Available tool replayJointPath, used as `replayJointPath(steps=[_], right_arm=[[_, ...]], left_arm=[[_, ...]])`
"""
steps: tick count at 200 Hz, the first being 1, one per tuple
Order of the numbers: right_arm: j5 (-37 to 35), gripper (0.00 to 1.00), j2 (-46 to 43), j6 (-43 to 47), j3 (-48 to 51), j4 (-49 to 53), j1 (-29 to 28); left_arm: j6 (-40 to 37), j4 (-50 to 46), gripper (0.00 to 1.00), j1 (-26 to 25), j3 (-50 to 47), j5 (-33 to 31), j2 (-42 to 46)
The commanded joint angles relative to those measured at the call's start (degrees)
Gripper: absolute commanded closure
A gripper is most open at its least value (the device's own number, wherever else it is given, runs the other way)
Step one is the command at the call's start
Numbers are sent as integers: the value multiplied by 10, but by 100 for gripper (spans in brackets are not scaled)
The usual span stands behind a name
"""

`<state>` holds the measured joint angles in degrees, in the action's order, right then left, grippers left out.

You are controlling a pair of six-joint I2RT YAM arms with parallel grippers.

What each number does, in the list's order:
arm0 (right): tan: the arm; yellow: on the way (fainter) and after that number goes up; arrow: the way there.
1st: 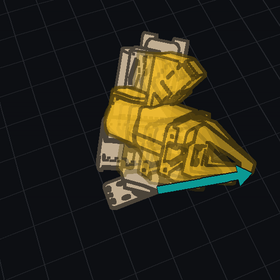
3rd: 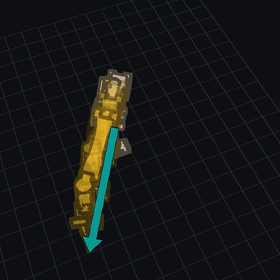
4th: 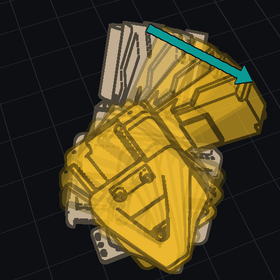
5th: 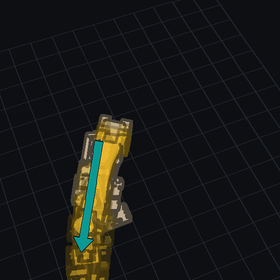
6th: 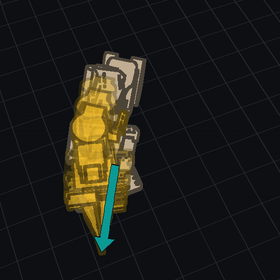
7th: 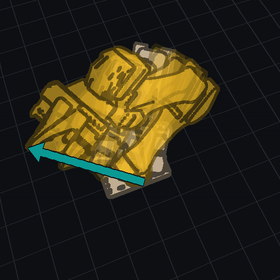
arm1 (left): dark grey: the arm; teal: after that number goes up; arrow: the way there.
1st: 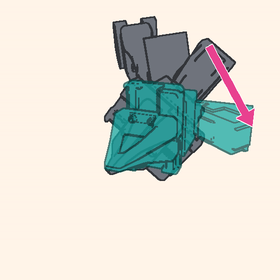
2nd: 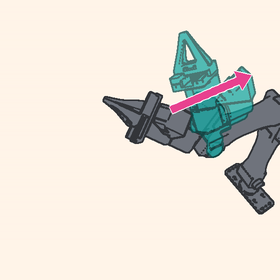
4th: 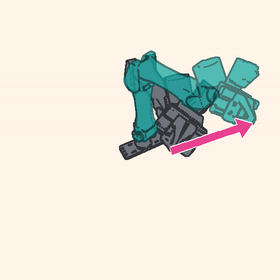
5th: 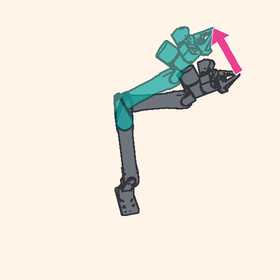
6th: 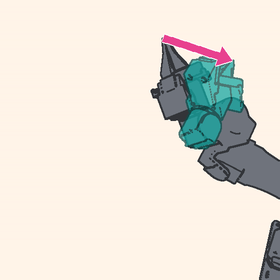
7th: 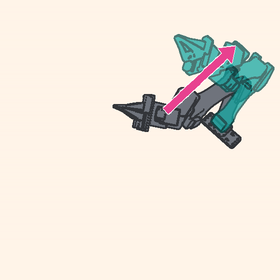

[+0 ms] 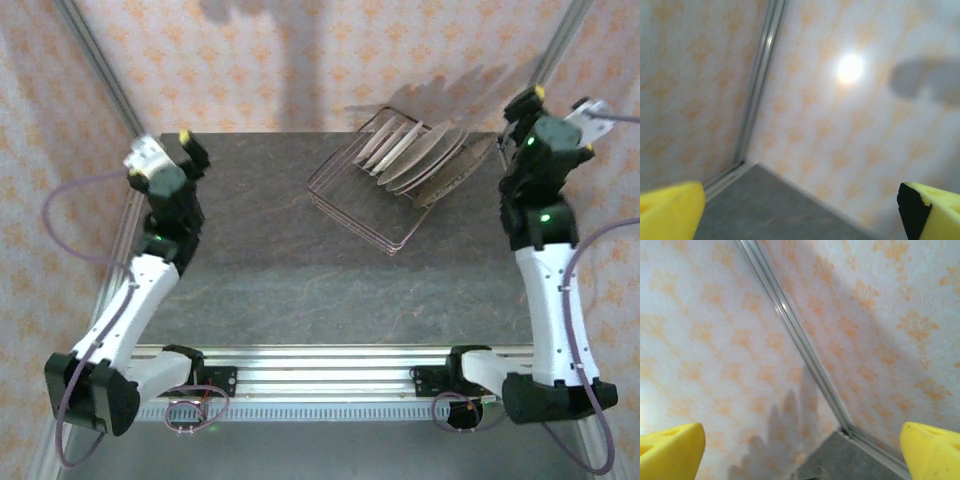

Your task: Unload the plates from the dish rack

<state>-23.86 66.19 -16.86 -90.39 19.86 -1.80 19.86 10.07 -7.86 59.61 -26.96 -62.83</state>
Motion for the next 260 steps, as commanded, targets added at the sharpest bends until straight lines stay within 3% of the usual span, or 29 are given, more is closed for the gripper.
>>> replayJointPath(steps=[1, 13, 22, 53, 84, 129, 179, 260], right_arm=[[99, 1, 38, -142, -57, 269, 13], [98, 1, 36, -190, -83, 299, 13], [90, 1, 42, -221, -114, 338, 13], [96, 1, 121, -259, -284, 540, -15], [117, 1, 210, -268, -440, 699, -60], [133, 1, 220, -265, -440, 697, -107], [137, 5, 216, -250, -393, 664, -122], [125, 9, 261, -188, -358, 621, -126]], left_arm=[[279, -217, 1, 69, 44, 171, 4], [338, -217, 1, 76, 56, 208, -3], [354, -288, 1, 64, 98, 206, -19], [309, -473, 1, -26, 212, 164, -63], [274, -580, 1, -89, 259, 195, -87], [205, -656, 1, -176, 298, 197, -91], [180, -590, 1, -201, 235, 304, -48], [148, -545, 1, -237, 194, 343, -18]])
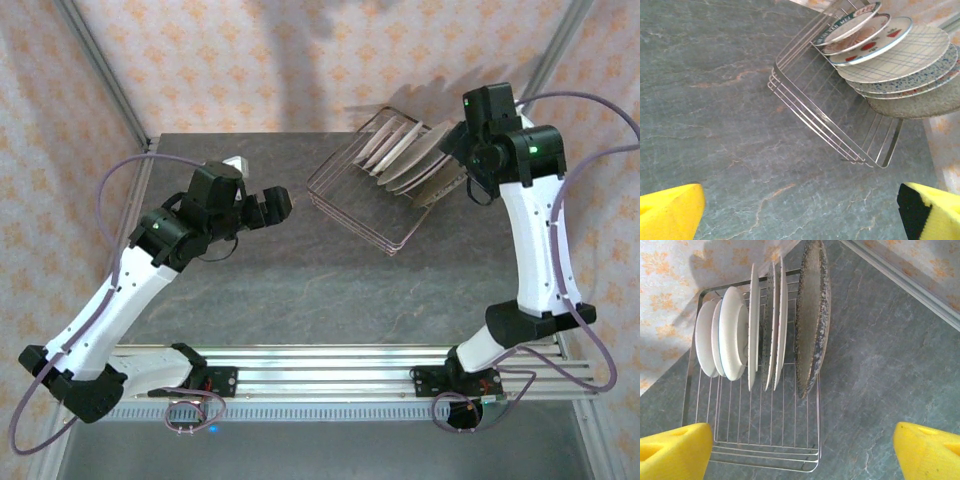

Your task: Unload the plates from the dish rack

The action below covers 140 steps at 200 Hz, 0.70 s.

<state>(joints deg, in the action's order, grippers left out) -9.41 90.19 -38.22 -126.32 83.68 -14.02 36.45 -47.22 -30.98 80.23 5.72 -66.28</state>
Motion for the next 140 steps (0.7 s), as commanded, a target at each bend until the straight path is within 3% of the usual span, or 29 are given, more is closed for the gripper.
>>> replayJointPath(steps=[1, 73, 140], right_arm=[[-20, 9, 22, 26, 1, -17, -3], [-37, 18, 77, 18, -5, 8, 26], [11, 25, 86, 35, 29, -33, 67]], left_arm=[[-18, 28, 1, -7, -13, 17, 17], [-40, 75, 2, -14, -15, 39, 49], [-45, 93, 2, -16, -5, 45, 58]])
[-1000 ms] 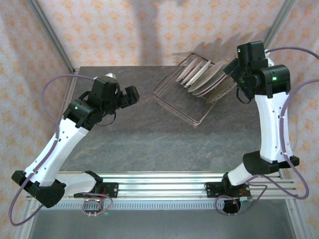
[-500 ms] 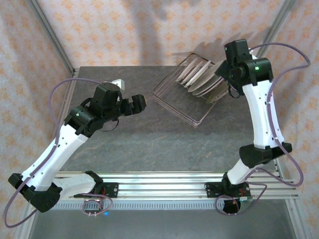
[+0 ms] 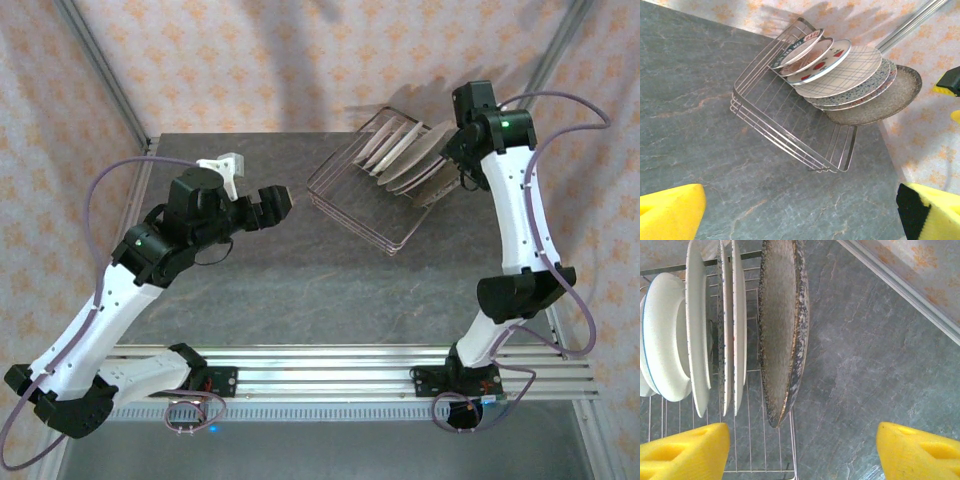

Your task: Unload the plates from the dish rack

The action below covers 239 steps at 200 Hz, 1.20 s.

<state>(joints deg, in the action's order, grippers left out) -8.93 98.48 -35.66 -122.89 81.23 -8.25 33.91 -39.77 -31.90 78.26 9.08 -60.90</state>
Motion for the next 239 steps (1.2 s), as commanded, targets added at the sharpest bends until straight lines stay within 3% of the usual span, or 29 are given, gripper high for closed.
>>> replayJointPath(steps=[1, 91, 239], right_arm=[[7, 25, 3, 9, -5, -9, 10], [14, 28, 46, 11, -34, -14, 29], [32, 26, 122, 37, -70, -5, 54]], left_arm=[[-20, 19, 2, -6, 15, 11, 4], [-41, 38, 2, -6, 65, 26, -9], [-38, 76, 3, -11, 61, 41, -5]])
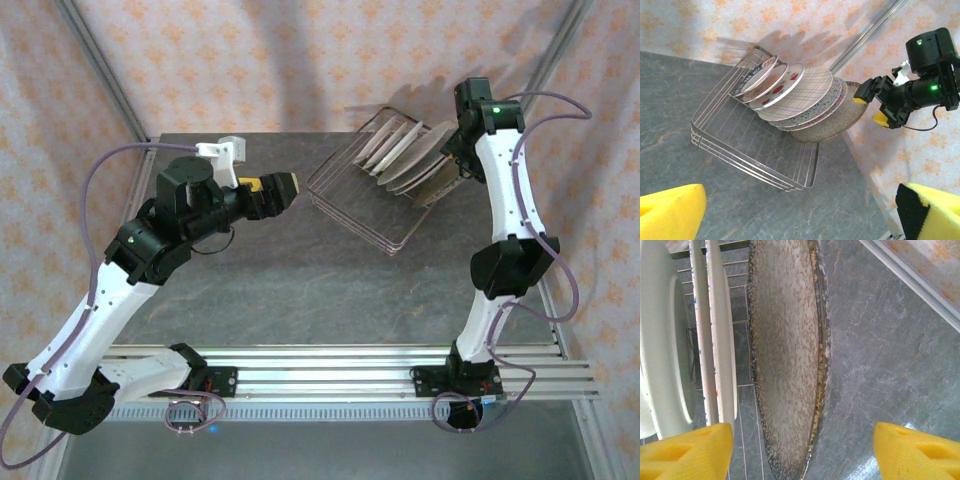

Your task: Unload the plates from the dish rack

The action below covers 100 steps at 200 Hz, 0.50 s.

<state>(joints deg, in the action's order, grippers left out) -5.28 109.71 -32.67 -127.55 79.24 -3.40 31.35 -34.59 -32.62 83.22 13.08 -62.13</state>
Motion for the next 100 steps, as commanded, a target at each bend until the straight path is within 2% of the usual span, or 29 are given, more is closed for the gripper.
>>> replayJointPath(steps=[1, 100], right_arm=[[-4, 26, 9, 7, -23, 15, 6], [20, 37, 20, 20, -5, -3, 40]], left_arm=[[-12, 24, 3, -3, 11, 1, 7], [-9, 30, 3, -4, 1, 1, 11]])
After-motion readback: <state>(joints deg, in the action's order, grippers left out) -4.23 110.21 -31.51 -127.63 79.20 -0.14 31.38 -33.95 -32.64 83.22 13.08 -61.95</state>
